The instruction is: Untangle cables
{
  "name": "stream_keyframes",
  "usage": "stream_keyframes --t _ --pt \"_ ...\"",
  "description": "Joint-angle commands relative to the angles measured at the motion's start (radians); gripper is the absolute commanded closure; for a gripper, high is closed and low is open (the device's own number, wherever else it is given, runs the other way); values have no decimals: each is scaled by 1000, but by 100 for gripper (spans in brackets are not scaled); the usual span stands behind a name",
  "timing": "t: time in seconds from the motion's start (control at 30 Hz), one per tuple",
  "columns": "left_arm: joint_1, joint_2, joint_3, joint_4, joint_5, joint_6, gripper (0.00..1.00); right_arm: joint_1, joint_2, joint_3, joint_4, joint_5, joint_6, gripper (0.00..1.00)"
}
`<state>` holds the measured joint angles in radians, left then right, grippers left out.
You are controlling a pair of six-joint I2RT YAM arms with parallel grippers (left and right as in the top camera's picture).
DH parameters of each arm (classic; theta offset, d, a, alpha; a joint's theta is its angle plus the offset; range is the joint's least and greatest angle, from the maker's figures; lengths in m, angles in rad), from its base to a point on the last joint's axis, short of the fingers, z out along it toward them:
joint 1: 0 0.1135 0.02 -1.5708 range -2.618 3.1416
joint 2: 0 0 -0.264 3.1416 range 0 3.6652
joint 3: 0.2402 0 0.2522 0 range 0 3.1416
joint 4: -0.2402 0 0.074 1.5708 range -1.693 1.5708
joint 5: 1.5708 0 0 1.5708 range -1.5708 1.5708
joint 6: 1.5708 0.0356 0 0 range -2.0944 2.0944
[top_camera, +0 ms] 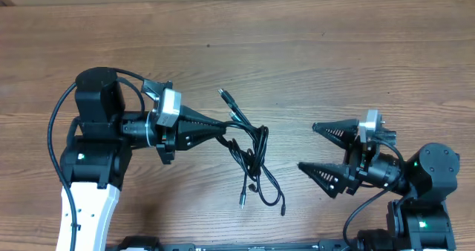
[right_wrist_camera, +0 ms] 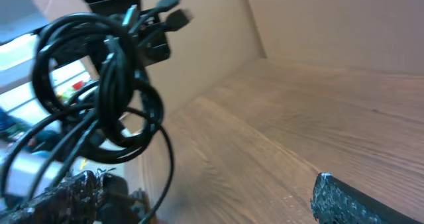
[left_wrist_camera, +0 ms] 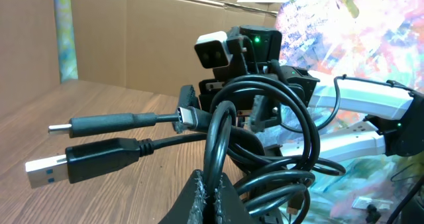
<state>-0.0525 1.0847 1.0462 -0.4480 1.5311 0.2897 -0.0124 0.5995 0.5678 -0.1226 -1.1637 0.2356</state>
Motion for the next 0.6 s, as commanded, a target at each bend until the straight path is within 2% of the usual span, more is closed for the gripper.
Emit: stream_keyframes --t 0.0,0.23,0.37,0.57 --pt "3 6 17 4 41 -17 96 -4 -5 30 35 -97 3 0" --pt "-33 6 17 4 10 -13 96 -3 -5 30 82 -148 4 16" --pt "-74 6 17 4 -40 -13 96 12 -5 30 90 -148 4 17" --pt "-160 6 17 7 -201 -14 96 44 -5 30 122 -147 3 21"
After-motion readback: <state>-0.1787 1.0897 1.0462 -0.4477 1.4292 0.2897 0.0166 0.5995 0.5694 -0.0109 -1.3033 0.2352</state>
